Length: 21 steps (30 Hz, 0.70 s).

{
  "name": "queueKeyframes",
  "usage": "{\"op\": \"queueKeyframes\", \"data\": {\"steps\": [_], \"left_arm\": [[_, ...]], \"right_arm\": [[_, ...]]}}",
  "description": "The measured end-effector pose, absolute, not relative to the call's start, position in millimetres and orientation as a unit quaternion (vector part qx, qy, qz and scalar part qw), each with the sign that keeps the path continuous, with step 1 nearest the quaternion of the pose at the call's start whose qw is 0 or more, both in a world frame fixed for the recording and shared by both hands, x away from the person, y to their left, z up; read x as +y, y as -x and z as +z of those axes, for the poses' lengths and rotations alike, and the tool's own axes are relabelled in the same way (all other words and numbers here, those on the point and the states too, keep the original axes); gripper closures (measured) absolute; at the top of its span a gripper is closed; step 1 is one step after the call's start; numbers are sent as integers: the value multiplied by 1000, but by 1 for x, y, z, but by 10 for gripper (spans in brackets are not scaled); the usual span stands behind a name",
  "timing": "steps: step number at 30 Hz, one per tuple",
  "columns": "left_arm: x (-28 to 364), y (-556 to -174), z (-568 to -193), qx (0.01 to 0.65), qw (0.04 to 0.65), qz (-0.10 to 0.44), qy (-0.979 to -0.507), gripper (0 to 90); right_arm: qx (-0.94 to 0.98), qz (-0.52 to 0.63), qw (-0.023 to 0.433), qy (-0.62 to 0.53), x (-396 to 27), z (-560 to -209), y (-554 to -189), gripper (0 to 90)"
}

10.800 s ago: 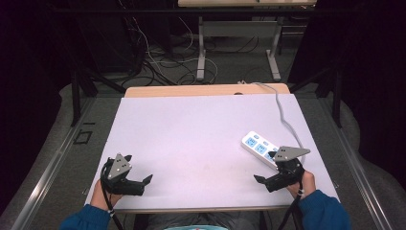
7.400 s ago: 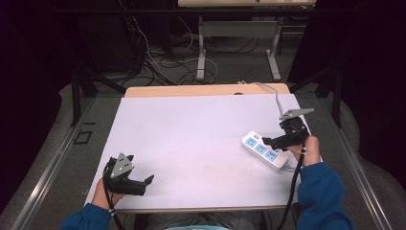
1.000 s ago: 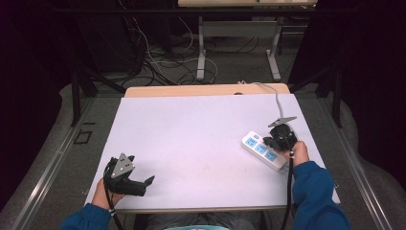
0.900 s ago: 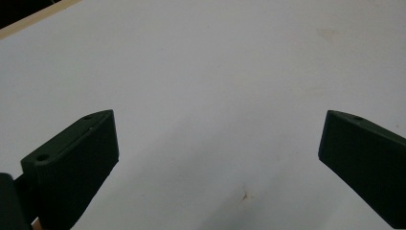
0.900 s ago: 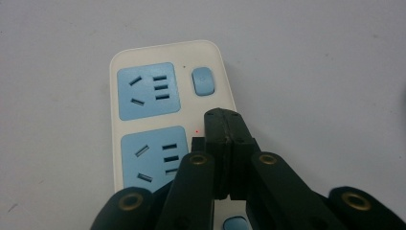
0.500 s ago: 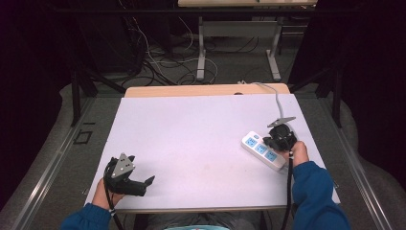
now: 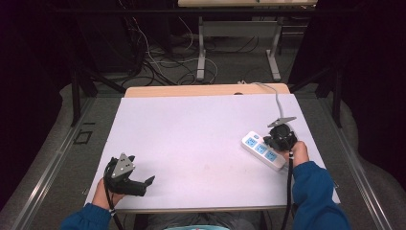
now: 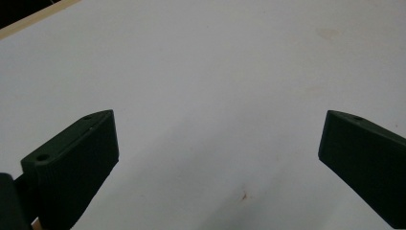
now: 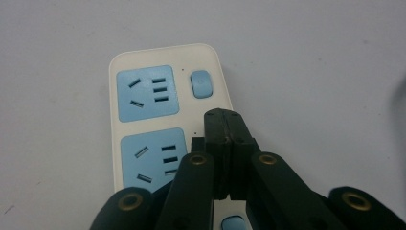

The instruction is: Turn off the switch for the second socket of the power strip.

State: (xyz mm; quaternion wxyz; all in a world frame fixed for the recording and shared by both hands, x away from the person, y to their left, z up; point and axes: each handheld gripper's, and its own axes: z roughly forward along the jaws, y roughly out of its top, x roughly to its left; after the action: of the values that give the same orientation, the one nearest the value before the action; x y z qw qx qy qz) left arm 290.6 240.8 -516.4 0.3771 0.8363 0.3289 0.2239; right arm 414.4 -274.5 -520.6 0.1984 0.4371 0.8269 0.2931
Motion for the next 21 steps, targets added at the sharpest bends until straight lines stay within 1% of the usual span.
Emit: {"op": "queueKeyframes", "data": {"steps": [9,21], "left_arm": [[240,-290,-517,329,378,221,-837,2],[240,-290,-517,328,379,220,-837,2]], "right_arm": [[832,290,200,-429,-274,-519,-414,900],[816,318,223,-428,-271,-504,-408,900]]}}
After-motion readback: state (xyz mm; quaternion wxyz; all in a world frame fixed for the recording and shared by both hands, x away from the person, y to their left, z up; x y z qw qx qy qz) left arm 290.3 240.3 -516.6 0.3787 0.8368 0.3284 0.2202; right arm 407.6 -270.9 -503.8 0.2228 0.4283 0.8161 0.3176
